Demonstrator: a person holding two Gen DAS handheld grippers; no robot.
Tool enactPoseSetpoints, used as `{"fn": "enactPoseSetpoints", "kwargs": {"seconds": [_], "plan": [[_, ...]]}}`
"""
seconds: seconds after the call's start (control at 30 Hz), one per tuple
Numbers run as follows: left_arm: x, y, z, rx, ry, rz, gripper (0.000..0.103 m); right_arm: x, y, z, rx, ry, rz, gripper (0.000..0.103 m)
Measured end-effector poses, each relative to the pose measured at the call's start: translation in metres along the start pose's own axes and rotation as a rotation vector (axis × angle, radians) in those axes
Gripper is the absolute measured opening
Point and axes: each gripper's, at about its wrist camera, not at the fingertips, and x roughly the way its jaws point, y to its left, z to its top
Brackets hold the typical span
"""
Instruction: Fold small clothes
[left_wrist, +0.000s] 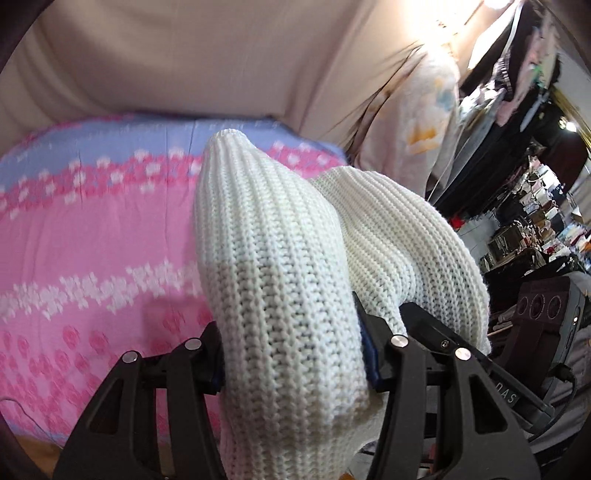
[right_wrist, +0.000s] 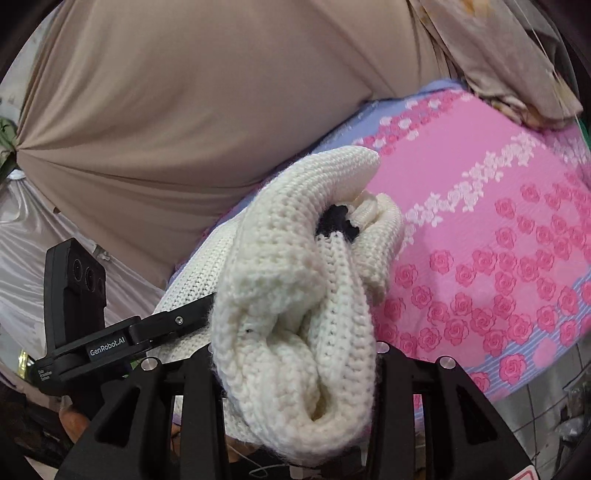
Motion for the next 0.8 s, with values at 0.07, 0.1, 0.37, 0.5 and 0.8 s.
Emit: {"fn": "enactPoseSetpoints", "kwargs": {"seconds": [0.07,0.1,0.37,0.5,0.8], "plan": [[-0.026,-0.003,0.007,0.029,-0.067,0.018,0.052,-0.015,0.015,0.008,-0.046,-0.047,0.017,0.036],[-0.035,-0.002,0.011,0.036,-0.092,0.027,0.052,-0.019,0.026,0.012,-0.071,-0.068,0.022,0.036],[-0.118,0.042,0.018,0.047,-0.301,0.123,0.052,-0.018,0.119,0.027,-0.318,-0.213,0.105,0.037],[-0.126,0.097,0.001,0.016,-0.315,0.166,0.053,0.002,0.157,0.021,-0.393,-0.218,0.191,0.037],[0.001,0.269,-0.112,-0.34,0.058,0.274,0.056,0.169,0.106,-0.062,-0.319,0.169,0.066,0.05]]}}
